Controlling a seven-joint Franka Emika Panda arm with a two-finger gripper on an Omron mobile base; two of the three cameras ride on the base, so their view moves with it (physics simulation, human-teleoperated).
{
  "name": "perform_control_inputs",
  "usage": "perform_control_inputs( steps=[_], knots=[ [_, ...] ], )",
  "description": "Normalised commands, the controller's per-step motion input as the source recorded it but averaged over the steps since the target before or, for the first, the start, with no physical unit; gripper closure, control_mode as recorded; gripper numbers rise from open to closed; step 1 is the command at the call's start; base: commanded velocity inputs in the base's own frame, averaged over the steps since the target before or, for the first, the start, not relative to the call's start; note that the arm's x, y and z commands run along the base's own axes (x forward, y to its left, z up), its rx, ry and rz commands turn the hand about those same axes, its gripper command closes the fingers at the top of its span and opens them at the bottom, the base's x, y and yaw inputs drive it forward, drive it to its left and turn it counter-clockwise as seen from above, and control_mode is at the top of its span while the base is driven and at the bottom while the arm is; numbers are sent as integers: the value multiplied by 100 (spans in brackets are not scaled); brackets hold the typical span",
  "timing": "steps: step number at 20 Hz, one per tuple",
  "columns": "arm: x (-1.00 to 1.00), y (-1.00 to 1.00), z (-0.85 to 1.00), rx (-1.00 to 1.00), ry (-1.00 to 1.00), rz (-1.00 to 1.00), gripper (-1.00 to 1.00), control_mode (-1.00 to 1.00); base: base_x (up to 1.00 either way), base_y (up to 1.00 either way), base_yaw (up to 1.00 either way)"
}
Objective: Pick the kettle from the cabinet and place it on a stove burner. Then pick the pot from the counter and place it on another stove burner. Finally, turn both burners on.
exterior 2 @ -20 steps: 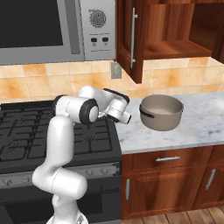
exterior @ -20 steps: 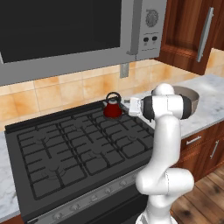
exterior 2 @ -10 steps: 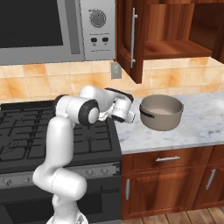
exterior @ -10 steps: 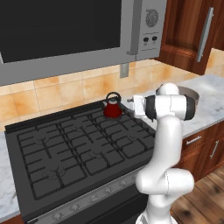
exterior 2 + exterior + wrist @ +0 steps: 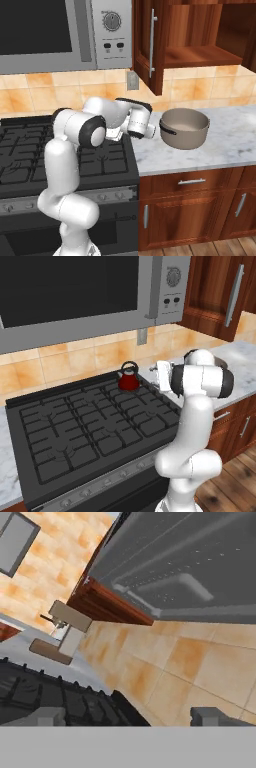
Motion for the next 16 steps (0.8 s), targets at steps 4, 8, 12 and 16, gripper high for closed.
perform_control_inputs(
  steps=[4, 8, 12, 16],
  knots=[
    [-57, 7, 26, -10, -23, 0, -100, -100, 0, 0, 0],
    [-53, 13, 32, -10, -22, 0, -100, -100, 0, 0, 0],
    [-51, 18, 25, -11, -22, -2, -100, -100, 0, 0, 0],
    [-49, 17, 17, -11, -20, -3, -100, -100, 0, 0, 0]
  ],
)
